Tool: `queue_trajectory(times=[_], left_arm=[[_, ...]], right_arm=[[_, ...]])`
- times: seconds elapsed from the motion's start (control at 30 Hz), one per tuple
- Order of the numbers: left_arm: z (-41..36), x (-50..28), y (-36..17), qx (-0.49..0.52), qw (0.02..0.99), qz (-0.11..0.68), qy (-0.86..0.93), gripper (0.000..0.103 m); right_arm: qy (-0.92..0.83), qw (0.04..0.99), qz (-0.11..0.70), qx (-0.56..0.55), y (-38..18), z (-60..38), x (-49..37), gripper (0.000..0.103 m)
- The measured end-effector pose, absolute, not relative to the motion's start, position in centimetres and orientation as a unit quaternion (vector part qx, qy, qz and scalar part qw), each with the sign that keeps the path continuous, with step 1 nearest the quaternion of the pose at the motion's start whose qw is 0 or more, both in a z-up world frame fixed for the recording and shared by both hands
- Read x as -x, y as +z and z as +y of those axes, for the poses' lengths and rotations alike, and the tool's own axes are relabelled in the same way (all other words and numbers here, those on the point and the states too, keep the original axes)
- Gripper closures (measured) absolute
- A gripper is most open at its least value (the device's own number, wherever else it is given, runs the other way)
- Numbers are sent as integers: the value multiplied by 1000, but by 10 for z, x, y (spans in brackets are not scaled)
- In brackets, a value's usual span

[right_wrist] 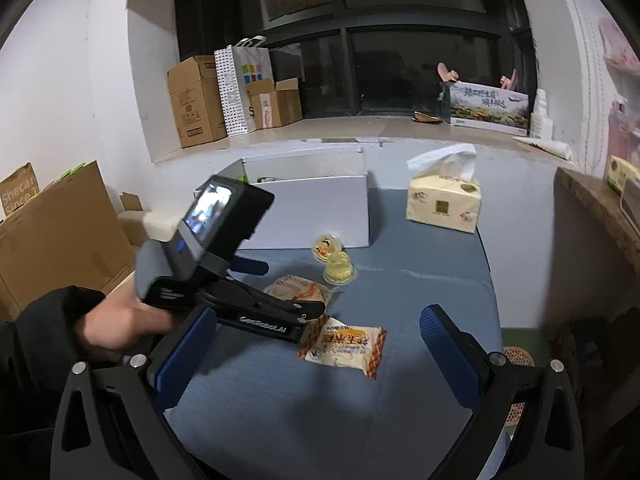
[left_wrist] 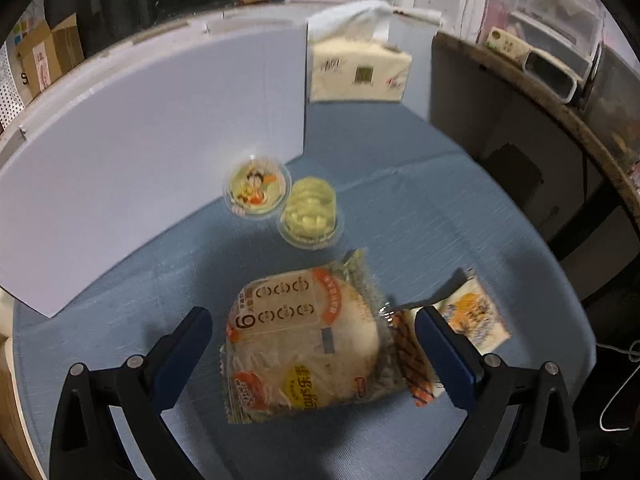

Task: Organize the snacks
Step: 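Grasp round cake with left tool while right tool grasps printed snack pack, drop both in box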

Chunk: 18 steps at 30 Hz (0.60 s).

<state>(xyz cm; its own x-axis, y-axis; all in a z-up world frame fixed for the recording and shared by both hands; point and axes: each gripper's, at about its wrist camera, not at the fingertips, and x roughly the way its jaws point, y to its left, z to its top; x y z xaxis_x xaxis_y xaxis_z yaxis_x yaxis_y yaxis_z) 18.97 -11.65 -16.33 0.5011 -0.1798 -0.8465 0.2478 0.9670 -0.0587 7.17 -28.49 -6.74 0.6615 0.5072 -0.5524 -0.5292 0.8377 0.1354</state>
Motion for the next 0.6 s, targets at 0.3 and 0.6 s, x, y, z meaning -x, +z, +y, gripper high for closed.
queue_trajectory(times=[0.3,0.6], left_arm=[[-113,-187,-171,-49,869,474,-135,23],[-68,-140,-115,4,905,404,-131,23]], right_arm=[[282,908,309,14,-75,-284,-72,0],[274,900,335,40,-91,-269,-82,0]])
